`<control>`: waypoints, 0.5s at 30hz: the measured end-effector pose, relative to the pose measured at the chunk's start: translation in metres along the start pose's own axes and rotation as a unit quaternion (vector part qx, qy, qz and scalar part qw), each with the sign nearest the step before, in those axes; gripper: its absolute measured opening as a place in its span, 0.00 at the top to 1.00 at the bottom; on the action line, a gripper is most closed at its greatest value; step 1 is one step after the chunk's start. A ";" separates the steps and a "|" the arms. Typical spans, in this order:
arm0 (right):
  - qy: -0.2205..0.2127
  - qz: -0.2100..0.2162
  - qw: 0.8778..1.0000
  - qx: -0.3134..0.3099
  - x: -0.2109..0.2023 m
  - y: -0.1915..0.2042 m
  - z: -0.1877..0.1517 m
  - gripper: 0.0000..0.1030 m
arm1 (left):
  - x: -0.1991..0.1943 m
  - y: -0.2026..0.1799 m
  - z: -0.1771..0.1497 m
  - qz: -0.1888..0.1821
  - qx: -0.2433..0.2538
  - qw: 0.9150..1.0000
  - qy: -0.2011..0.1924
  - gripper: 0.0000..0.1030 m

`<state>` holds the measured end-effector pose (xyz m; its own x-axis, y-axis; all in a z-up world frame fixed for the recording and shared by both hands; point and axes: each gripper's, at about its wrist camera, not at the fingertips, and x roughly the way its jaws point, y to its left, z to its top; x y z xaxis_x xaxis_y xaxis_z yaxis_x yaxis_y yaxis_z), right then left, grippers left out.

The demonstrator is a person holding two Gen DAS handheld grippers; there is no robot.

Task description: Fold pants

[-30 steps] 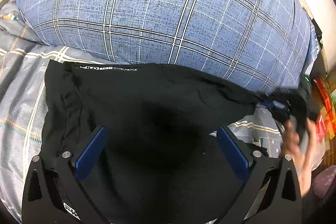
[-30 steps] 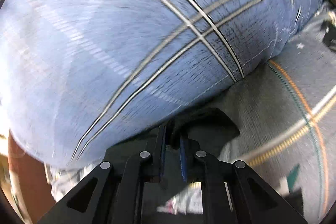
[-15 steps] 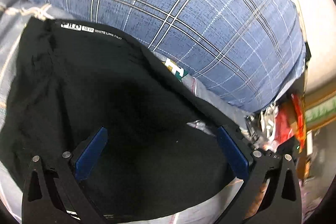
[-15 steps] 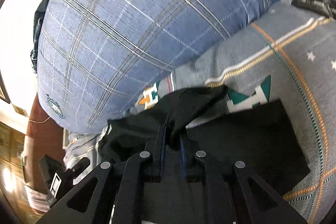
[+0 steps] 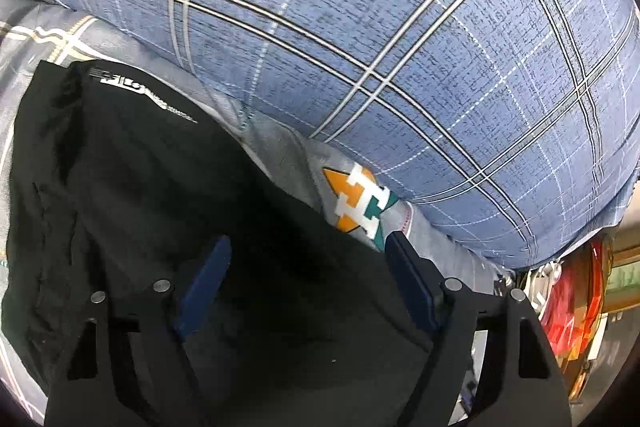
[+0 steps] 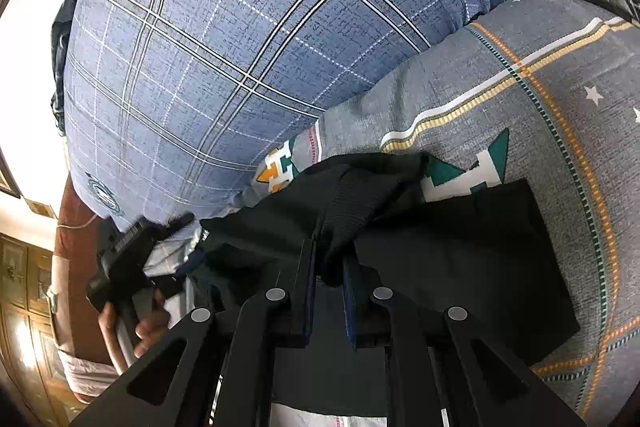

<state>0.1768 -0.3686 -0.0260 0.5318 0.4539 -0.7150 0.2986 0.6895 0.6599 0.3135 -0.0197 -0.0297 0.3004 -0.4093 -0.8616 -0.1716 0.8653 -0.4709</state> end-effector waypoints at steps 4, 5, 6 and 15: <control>-0.004 0.001 1.000 0.004 -0.003 -0.001 0.001 0.89 | 0.019 -0.002 0.003 0.011 -0.021 0.999 0.024 0.29; -0.005 0.002 1.000 0.006 -0.004 -0.002 0.001 0.89 | 0.023 -0.001 0.006 0.016 -0.030 0.999 0.029 0.34; -0.006 0.001 1.000 0.010 -0.005 -0.004 0.001 0.89 | 0.029 0.002 0.007 0.020 -0.044 0.998 0.034 0.48; -0.005 0.009 1.000 0.018 -0.010 -0.010 0.003 0.89 | 0.005 0.015 0.004 0.003 -0.076 0.997 -0.006 0.97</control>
<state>0.1710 -0.3820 -0.0247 0.5458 0.4600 -0.7004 0.3171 0.6603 0.6808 0.3159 -0.0081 -0.0402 0.3098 -0.3991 -0.8630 -0.3145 0.8135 -0.4891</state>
